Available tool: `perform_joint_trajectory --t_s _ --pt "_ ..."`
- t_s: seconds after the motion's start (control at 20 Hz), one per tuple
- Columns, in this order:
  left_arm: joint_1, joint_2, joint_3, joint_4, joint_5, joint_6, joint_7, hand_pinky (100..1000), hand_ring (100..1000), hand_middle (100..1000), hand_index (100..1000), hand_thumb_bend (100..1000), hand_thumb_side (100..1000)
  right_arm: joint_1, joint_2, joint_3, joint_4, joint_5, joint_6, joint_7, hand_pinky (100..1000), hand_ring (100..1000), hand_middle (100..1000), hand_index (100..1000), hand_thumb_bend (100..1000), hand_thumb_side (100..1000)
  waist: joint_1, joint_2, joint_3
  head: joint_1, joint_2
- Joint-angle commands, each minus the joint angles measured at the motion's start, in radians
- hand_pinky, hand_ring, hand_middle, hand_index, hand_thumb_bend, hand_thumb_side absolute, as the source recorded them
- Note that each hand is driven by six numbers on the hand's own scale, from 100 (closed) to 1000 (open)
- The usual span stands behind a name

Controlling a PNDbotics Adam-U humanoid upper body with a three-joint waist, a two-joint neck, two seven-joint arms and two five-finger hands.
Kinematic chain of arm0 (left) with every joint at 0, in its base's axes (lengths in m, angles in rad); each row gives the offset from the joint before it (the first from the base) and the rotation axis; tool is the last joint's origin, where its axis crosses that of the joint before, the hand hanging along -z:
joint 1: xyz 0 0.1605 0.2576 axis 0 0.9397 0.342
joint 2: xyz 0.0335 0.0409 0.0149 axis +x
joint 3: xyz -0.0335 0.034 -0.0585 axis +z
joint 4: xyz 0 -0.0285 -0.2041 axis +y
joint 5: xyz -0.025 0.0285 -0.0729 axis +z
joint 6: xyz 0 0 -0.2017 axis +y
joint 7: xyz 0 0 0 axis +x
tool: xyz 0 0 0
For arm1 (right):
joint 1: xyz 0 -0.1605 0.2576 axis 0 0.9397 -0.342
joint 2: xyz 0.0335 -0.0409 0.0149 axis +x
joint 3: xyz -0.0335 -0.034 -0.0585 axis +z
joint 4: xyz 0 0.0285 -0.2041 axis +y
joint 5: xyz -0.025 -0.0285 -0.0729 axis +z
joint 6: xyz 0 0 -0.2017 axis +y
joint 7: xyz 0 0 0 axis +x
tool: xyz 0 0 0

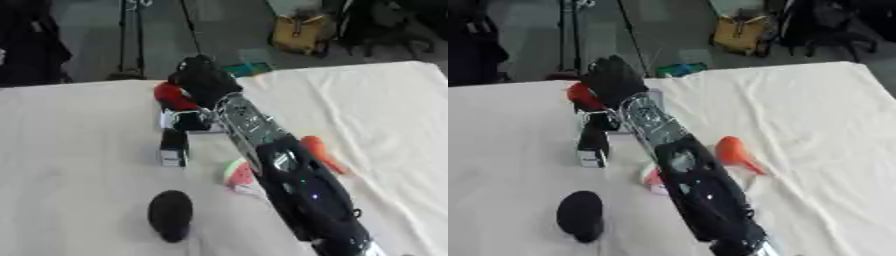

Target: Pick up objects on the table and place them in the box.

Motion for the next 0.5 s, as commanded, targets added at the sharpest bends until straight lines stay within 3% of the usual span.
perform_joint_trajectory --t_s 0.05,0.5 --pt "-0.004 0.006 -0.003 -0.014 0.005 0.0 -0.002 696 668 750 699 100 942 -0.034 0.011 -0.022 0.015 0.032 0.017 -0.009 890 849 420 662 100 619 0.006 -0.016 0.003 -0.006 -0.012" --pt "0.0 0.001 -0.005 -0.014 0.009 0.002 -0.007 698 669 751 699 100 942 -0.069 0.009 -0.075 0.073 0.097 0.073 -0.02 891 854 424 664 100 613 0.013 -0.017 0.004 -0.01 -0.024"
